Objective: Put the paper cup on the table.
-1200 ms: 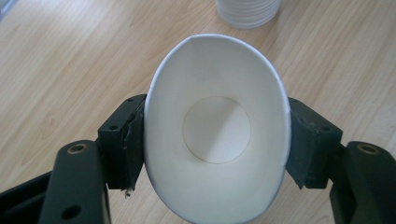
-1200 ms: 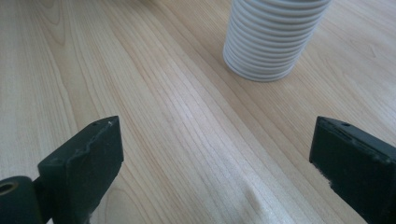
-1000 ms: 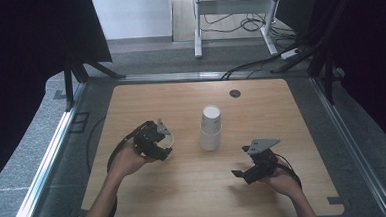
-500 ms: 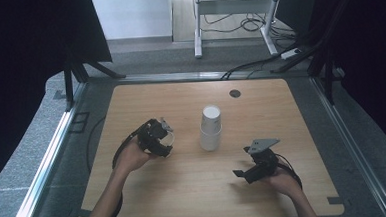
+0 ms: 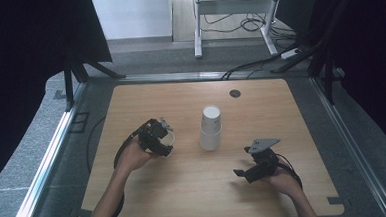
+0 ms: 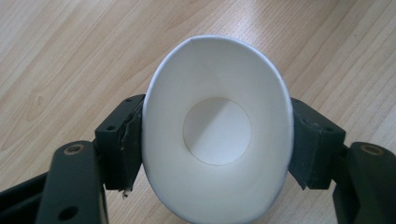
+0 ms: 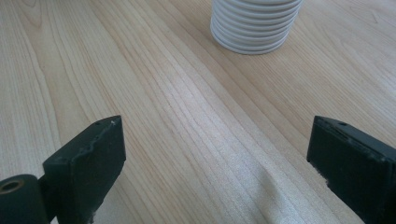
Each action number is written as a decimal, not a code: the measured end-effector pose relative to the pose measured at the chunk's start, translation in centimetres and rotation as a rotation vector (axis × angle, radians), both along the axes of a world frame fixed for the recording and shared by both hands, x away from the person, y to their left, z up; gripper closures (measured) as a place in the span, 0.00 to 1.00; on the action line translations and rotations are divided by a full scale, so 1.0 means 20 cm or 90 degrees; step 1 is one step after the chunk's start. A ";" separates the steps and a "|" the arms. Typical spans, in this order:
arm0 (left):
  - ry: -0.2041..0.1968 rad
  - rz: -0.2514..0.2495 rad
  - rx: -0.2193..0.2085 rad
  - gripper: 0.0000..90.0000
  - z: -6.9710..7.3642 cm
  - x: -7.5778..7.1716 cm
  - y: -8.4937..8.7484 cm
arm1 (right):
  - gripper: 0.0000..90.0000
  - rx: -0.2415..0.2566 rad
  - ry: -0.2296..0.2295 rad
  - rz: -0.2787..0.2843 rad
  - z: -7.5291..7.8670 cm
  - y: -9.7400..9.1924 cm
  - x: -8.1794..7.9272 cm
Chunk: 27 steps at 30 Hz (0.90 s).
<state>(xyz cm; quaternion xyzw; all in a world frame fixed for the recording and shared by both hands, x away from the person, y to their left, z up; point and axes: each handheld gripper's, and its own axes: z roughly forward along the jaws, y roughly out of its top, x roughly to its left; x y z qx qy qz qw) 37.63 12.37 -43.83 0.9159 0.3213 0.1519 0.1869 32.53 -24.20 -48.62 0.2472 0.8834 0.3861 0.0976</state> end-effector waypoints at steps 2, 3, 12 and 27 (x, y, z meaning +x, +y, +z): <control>0.001 -0.001 -0.001 0.32 0.00 0.00 0.00 | 0.06 0.000 0.000 0.000 0.00 0.00 0.00; 0.002 0.002 -0.003 0.31 0.00 0.00 0.00 | 0.06 -0.001 0.000 0.001 0.00 0.00 0.00; 0.004 0.009 -0.010 0.20 -0.01 0.02 0.00 | 0.07 -0.002 0.000 0.004 0.00 0.00 0.00; -0.001 0.018 -0.075 0.12 0.03 0.01 0.06 | 0.08 -0.006 0.004 0.007 -0.01 0.00 0.00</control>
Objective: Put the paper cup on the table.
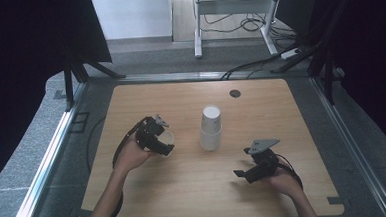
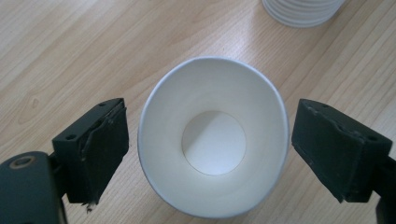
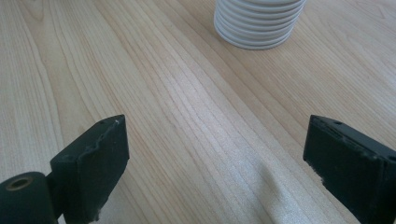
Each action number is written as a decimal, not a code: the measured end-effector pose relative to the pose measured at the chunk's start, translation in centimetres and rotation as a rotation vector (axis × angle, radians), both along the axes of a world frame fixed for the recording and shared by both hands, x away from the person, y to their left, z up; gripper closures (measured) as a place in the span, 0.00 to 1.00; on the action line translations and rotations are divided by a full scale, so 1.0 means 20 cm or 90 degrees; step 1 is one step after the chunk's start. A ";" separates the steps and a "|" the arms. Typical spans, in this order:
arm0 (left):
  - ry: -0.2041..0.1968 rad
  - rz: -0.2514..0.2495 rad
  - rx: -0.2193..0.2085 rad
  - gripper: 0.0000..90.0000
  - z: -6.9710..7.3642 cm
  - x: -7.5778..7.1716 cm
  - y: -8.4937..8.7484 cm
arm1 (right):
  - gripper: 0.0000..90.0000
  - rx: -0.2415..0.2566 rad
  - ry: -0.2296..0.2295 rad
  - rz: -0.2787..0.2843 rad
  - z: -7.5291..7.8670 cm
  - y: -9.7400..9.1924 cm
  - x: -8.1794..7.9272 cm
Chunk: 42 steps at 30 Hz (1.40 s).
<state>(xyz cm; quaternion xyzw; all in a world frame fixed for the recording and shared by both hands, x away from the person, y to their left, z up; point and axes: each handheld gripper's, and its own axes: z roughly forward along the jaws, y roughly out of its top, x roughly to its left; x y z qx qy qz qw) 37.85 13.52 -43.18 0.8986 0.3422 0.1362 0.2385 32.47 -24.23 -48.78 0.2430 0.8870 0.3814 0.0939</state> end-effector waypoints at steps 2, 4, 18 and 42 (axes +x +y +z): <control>-0.007 0.004 -0.008 0.12 0.01 -0.01 0.00 | 0.08 0.000 0.000 0.000 0.00 0.00 0.00; -0.015 0.002 -0.012 0.11 0.02 -0.01 0.01 | 0.08 0.000 -0.001 0.000 0.00 0.00 0.00; -0.066 -0.007 -0.074 0.01 0.10 -0.12 0.03 | 0.08 0.007 0.002 -0.010 0.01 -0.02 0.00; -0.146 0.005 -0.138 0.00 0.16 -0.39 0.11 | 0.08 0.015 -0.005 -0.024 0.05 -0.06 -0.01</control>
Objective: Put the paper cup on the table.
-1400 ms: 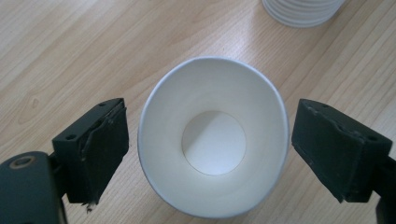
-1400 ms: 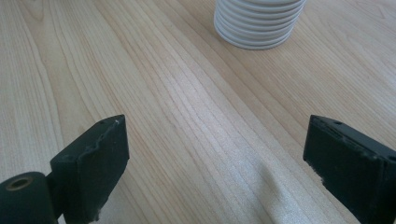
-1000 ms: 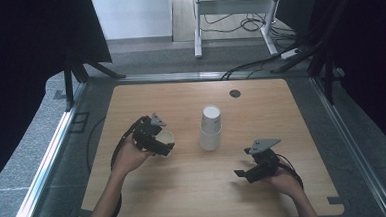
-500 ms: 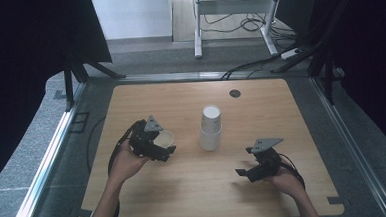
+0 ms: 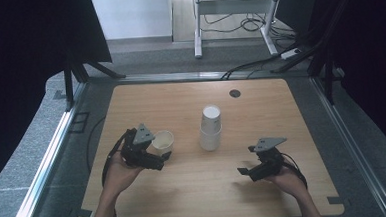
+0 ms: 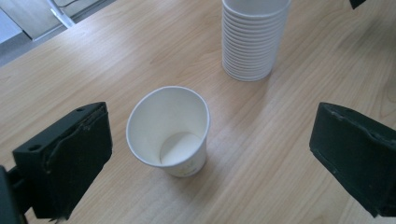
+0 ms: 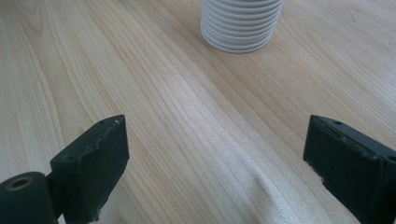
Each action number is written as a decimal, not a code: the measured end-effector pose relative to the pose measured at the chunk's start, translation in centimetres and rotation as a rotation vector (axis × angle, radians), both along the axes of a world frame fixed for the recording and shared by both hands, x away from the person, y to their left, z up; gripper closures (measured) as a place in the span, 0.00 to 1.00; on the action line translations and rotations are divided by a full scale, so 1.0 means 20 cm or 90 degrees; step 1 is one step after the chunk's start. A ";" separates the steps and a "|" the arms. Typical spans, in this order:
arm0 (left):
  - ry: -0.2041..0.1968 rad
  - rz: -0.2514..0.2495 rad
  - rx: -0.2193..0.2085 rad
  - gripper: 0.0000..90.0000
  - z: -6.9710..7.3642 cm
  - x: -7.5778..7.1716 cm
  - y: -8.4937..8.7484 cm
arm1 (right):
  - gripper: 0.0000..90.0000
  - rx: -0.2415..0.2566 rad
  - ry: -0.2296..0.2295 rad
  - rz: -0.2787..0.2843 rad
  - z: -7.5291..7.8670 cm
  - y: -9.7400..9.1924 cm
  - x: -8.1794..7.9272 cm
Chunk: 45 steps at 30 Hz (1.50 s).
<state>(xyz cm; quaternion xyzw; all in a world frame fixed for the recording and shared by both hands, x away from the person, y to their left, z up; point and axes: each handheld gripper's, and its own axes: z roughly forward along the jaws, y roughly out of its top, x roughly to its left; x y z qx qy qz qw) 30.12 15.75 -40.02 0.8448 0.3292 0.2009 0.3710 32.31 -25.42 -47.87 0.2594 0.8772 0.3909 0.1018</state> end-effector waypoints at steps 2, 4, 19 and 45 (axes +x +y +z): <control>-0.007 0.002 -0.002 0.00 -0.01 -0.02 0.01 | 0.08 -0.001 0.000 -0.002 0.00 0.00 0.00; -0.011 0.006 -0.009 0.00 -0.03 -0.05 0.02 | 0.08 -0.001 0.000 -0.002 0.00 0.00 0.00; -0.010 0.042 -0.021 0.00 -0.25 -0.13 0.06 | 0.07 -0.018 0.001 -0.011 -0.02 -0.02 0.01; 0.072 0.060 0.032 0.00 -0.54 -0.09 0.03 | 0.06 -0.069 0.014 -0.038 -0.14 -0.07 0.06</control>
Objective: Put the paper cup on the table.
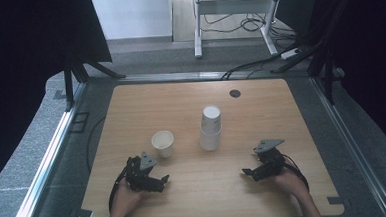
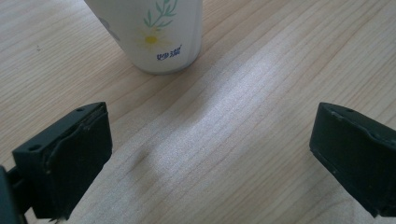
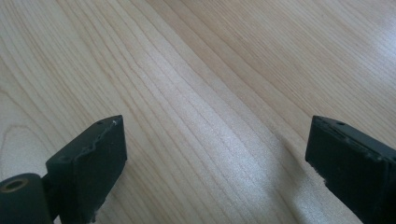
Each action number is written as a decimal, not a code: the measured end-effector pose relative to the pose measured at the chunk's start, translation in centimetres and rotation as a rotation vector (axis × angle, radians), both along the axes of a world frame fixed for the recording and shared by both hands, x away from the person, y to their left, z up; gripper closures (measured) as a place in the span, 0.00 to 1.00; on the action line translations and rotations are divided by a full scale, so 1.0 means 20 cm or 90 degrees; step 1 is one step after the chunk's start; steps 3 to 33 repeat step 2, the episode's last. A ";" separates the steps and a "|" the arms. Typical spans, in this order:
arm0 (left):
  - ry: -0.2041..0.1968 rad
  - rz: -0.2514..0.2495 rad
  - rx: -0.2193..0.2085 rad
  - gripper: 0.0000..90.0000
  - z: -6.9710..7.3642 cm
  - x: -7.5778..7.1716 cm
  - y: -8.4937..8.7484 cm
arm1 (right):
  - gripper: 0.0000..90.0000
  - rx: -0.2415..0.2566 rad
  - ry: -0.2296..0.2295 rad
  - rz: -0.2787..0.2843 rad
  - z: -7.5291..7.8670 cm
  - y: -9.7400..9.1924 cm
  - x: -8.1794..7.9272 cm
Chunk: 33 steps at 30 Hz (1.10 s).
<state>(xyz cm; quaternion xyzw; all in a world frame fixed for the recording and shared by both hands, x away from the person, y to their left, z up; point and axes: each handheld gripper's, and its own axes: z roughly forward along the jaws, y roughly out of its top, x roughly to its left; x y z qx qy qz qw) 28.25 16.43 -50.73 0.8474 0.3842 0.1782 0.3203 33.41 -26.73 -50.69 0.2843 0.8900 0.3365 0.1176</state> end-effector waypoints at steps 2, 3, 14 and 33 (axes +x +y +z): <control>-0.001 0.000 -0.001 0.00 0.00 0.00 0.00 | 0.06 -0.002 0.002 0.002 -0.01 0.00 0.00; -0.001 0.000 -0.001 0.00 0.00 0.00 0.00 | 0.06 -0.002 0.002 0.002 -0.01 0.00 0.00; -0.001 0.000 -0.001 0.00 0.00 0.00 0.00 | 0.06 -0.002 0.002 0.002 -0.01 0.00 0.00; -0.001 0.000 -0.001 0.00 0.00 0.00 0.00 | 0.06 -0.002 0.002 0.002 -0.01 0.00 0.00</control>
